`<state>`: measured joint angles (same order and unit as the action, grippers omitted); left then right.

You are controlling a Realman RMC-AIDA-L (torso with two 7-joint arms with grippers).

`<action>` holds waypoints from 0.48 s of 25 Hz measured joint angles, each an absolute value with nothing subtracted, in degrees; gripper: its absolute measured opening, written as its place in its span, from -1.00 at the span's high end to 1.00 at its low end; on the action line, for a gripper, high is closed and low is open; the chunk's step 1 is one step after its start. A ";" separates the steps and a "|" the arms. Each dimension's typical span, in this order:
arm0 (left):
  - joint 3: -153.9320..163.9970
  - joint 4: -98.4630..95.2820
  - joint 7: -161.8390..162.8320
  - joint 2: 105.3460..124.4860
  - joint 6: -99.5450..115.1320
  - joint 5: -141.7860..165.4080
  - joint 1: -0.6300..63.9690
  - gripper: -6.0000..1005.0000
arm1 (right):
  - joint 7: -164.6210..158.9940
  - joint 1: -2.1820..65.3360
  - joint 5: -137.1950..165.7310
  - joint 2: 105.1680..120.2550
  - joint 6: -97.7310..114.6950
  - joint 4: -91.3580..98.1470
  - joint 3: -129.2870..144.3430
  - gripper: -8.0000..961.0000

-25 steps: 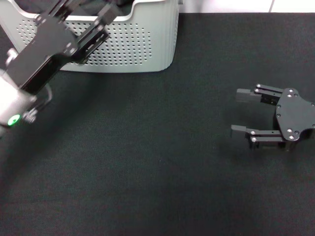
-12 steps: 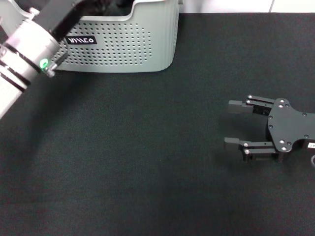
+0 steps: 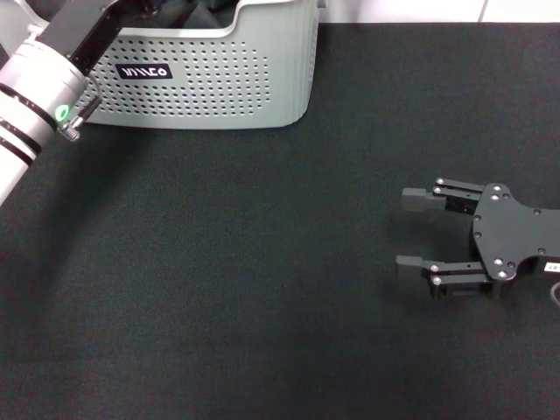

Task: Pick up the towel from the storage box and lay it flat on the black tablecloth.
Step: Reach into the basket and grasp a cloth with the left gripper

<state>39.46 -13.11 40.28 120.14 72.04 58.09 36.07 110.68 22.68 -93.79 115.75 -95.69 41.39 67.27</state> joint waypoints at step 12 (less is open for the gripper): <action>40.04 -12.20 40.25 120.29 68.41 58.44 38.06 -0.25 | 110.74 22.57 -93.78 115.75 -96.10 41.59 68.38 -0.78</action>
